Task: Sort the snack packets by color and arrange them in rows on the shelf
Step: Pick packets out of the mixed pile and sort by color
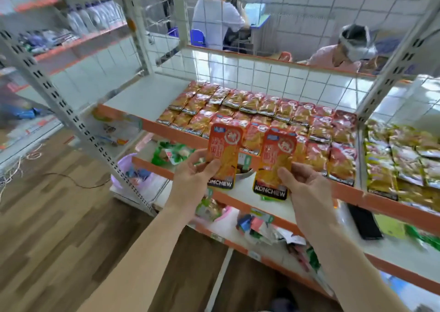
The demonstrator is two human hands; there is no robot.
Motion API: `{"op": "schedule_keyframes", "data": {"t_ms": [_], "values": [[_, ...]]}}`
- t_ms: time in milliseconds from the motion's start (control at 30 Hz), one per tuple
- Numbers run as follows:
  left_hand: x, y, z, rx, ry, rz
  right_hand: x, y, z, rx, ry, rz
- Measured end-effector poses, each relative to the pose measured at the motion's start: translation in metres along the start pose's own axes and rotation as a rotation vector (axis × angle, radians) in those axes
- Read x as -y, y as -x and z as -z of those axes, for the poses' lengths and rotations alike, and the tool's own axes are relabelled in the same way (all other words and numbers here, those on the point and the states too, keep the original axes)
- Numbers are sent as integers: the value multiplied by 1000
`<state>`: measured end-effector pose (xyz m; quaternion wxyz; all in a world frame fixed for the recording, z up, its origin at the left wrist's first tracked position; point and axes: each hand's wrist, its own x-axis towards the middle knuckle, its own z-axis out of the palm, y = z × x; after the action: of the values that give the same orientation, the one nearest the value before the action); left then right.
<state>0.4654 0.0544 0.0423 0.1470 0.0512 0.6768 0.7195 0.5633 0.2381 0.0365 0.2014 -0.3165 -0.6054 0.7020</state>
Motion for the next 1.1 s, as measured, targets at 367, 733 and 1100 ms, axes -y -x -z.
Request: {"op": "schedule_keyframes", "data": {"t_ms": [367,733,1100], "values": [[18,-1,44,-38,-12,54,-16,38,-33,-14,15,18],[26,-47,41,-28,-125,102,-29,-1,-56,-76,26,-28],[2,-143,31,-85,-175,124,-10,-107,-91,-64,4,-62]]}}
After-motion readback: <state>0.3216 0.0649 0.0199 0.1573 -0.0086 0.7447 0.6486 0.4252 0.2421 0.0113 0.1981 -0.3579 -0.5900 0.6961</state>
